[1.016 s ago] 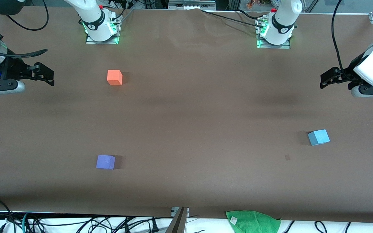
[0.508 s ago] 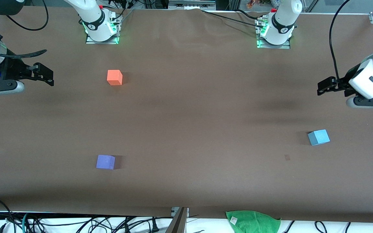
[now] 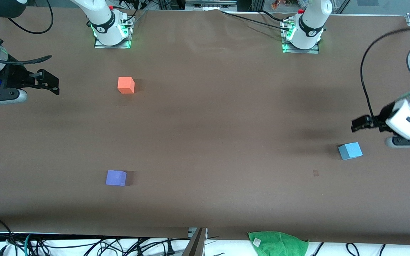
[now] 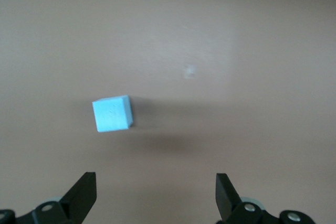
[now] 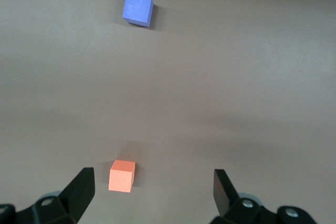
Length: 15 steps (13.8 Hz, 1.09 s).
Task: Place blue block between orange and purple blocks
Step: 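Reach the left gripper down over the light-blue cube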
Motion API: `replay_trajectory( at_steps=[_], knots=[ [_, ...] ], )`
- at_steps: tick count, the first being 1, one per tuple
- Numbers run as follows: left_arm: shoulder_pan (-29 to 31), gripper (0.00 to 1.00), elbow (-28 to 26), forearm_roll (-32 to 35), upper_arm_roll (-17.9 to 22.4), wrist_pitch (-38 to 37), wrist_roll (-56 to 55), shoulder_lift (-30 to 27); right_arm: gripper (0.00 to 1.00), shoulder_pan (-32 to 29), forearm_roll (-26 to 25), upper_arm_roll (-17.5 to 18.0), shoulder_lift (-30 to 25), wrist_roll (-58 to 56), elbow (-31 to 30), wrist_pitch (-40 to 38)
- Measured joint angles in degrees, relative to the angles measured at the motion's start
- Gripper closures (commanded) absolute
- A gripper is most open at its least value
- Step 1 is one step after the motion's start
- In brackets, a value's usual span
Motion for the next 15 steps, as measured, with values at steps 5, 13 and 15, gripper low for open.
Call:
replay_trajectory(
  at_steps=[5,13,15],
  knots=[
    [5.53,0.00,0.15,1.70,0.12,12.45,2.22,13.05,0.00,-0.03,0.00,-0.01,0.03,0.00,-0.01,-0.04],
    [6.93,0.00,0.37,2.88,0.17,16.65,1.92,21.67,0.00,-0.06,0.00,-0.02,0.03,0.00,-0.01,-0.21],
    [7.13,0.00,0.29,2.88,0.17,16.63,1.85,22.41,0.00,-0.07,0.00,-0.03,0.03,0.00,-0.01,-0.21]
  ],
)
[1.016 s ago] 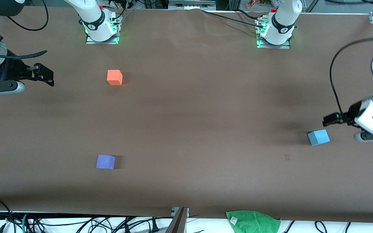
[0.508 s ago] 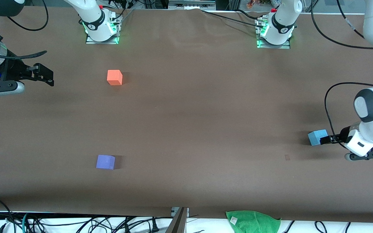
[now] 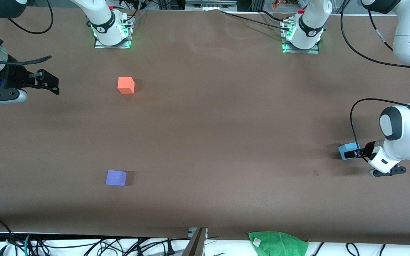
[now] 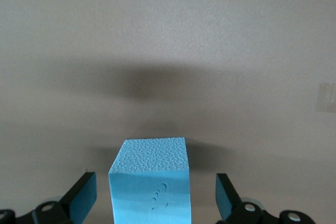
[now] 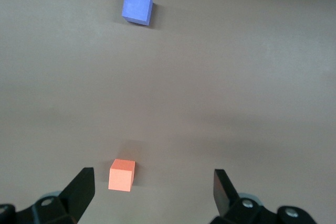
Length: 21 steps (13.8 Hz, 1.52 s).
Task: Place blue block between orange and purple blocks
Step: 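Reach the left gripper down over the light-blue cube, then close the left gripper on the light-blue cube and lift it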
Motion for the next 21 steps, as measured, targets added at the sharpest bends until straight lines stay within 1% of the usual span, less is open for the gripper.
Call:
replay_trajectory(
  at_steps=[1,2,3,4,5,6,7,8,10,11,13,15,17,18,19,21],
  knots=[
    [0.12,0.00,-0.08,0.00,0.00,0.00,-0.07,0.40,0.00,0.00,0.00,0.00,0.00,0.00,0.00,0.00],
    [0.27,0.09,-0.12,0.00,0.01,0.00,-0.11,0.79,0.00,0.00,0.00,0.00,0.00,0.00,0.00,0.00],
    [0.43,0.37,-0.13,0.00,0.02,0.00,-0.13,1.14,0.00,-0.01,0.00,0.00,0.00,0.00,0.00,0.00],
    [0.56,0.61,-0.20,0.00,0.02,-0.04,-0.13,1.46,0.00,-0.02,0.00,-0.01,0.00,0.00,0.00,0.00],
    [0.65,0.75,-0.53,0.00,0.02,-0.08,-0.14,1.68,0.00,-0.04,0.00,-0.04,0.00,0.00,0.00,0.00],
    [0.72,0.77,-1.03,0.00,0.02,-0.10,-0.16,1.73,0.00,-0.05,0.00,-0.07,0.00,0.00,0.00,-0.01],
    [0.76,0.83,-1.36,0.00,0.02,-0.15,-0.21,1.73,0.00,-0.06,0.00,-0.12,0.00,0.00,0.00,-0.01],
    [0.77,0.84,-1.41,0.00,0.01,-0.17,-0.26,1.69,0.00,-0.09,0.00,-0.14,0.00,0.00,0.00,-0.01],
    [0.76,0.83,-1.10,0.00,-0.31,-1.29,-0.31,1.29,0.00,-0.18,0.00,-0.15,0.00,0.00,0.00,-0.01],
    [0.68,0.83,-0.53,0.00,-0.78,-3.29,-0.47,0.65,0.00,-0.21,0.00,-0.17,0.00,0.00,0.00,-0.01],
    [-0.88,0.83,0.67,0.00,-2.03,-8.79,-1.61,-2.65,0.00,-0.23,0.00,-0.17,0.01,0.00,0.00,-0.03],
    [-5.70,0.83,1.27,0.01,-2.59,-13.94,-3.07,-7.51,0.00,-0.26,0.00,-0.18,0.03,0.00,0.00,-0.03],
    [-11.41,0.77,1.52,-0.01,-2.94,-16.91,-4.56,-10.69,0.00,-0.29,0.00,-0.18,0.04,0.00,0.00,-0.04],
    [-14.24,0.76,1.55,-0.03,-3.26,-17.39,-5.79,-11.24,0.00,-0.30,0.00,-0.18,0.05,0.00,0.00,-0.04],
    [-17.09,0.79,1.56,-0.05,-3.72,-17.47,-8.02,-11.29,0.00,-0.30,0.00,-0.18,0.05,-0.01,0.00,-0.04],
    [-23.38,0.78,1.57,-0.08,-5.54,-17.45,-16.03,-10.98,0.00,-0.28,0.00,-0.16,0.05,-0.02,0.00,0.01]
  ],
)
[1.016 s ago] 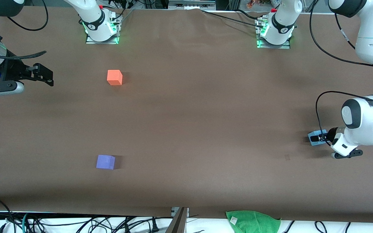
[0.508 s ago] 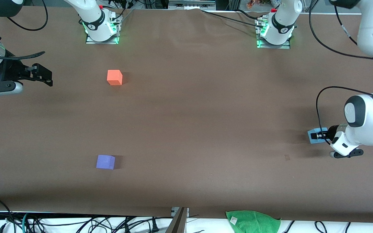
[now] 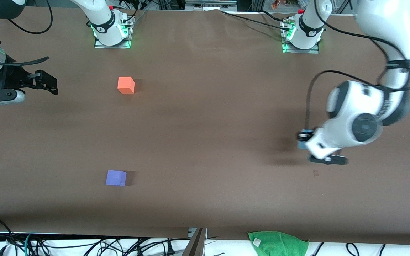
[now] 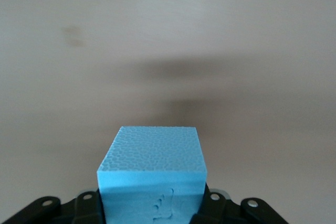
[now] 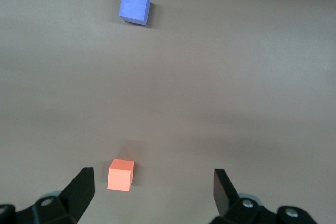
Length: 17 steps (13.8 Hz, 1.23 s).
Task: Place blue block between orange and purple blocks
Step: 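Close the left gripper on the light-blue cube and lift it, then carry the blue cube with the left gripper to mid-table, lower it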
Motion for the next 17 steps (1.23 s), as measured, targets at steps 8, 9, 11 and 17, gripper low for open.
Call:
replay_trajectory(
  at_steps=[8,9,11,17],
  knots=[
    [-20.13,0.78,-0.04,-0.02,-1.38,18.47,-26.08,10.18,0.00,0.12,0.01,0.12,4.81,-0.04,-0.07,4.19],
    [-20.59,0.79,-0.03,-0.39,-1.37,20.73,-26.58,11.94,0.00,0.08,0.01,0.08,5.71,-0.04,-0.06,4.91],
    [-21.16,0.77,0.00,-2.58,-1.38,22.99,-26.73,14.45,0.00,0.00,0.01,0.02,6.40,-0.04,-0.04,5.73],
    [-22.15,0.00,0.77,-7.14,-1.30,23.96,-26.74,15.50,0.00,0.26,1.61,0.53,7.78,-0.04,-0.01,5.61]
  ],
)
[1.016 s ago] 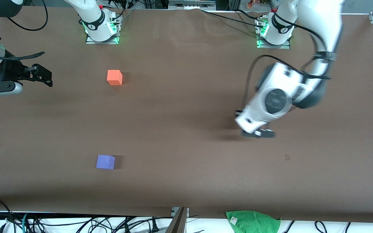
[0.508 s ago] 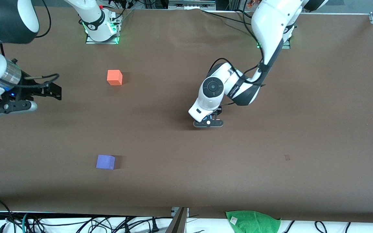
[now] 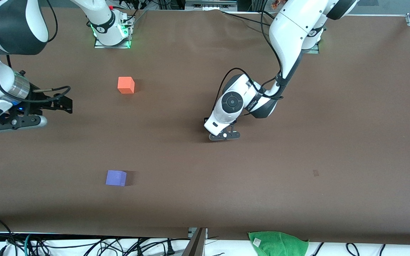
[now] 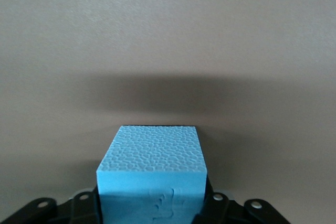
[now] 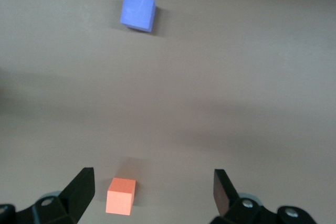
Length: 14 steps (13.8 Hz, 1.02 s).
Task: Place blue block between orange and purple blocks
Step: 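Carry the blue cube with the left gripper to mid-table, lower it, then open the left gripper and retract while the right gripper reaches the cube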
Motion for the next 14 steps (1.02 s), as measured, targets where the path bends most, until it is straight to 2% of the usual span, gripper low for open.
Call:
replay_trajectory(
  at_steps=[2,4,8,11,14],
  knots=[
    [-0.13,0.00,0.73,0.00,0.01,-0.54,0.01,-0.39,0.00,0.08,0.09,0.09,2.03,-0.05,0.01,0.11],
    [0.00,0.00,2.22,0.00,0.05,-6.17,0.01,-3.37,0.00,0.30,0.09,0.17,3.49,-0.08,0.03,0.20],
    [2.18,0.00,3.49,0.00,0.95,-24.48,0.01,-16.82,0.00,0.71,0.66,0.74,7.92,-0.08,-0.02,0.64],
    [8.03,0.00,3.50,0.41,1.64,-34.97,3.64,-26.22,0.00,1.42,4.81,3.47,9.01,1.15,0.02,2.16],
    [16.69,0.00,3.51,0.82,2.08,-41.76,11.82,-32.75,0.00,6.53,6.88,4.28,11.02,11.03,-0.28,7.49]
  ],
)
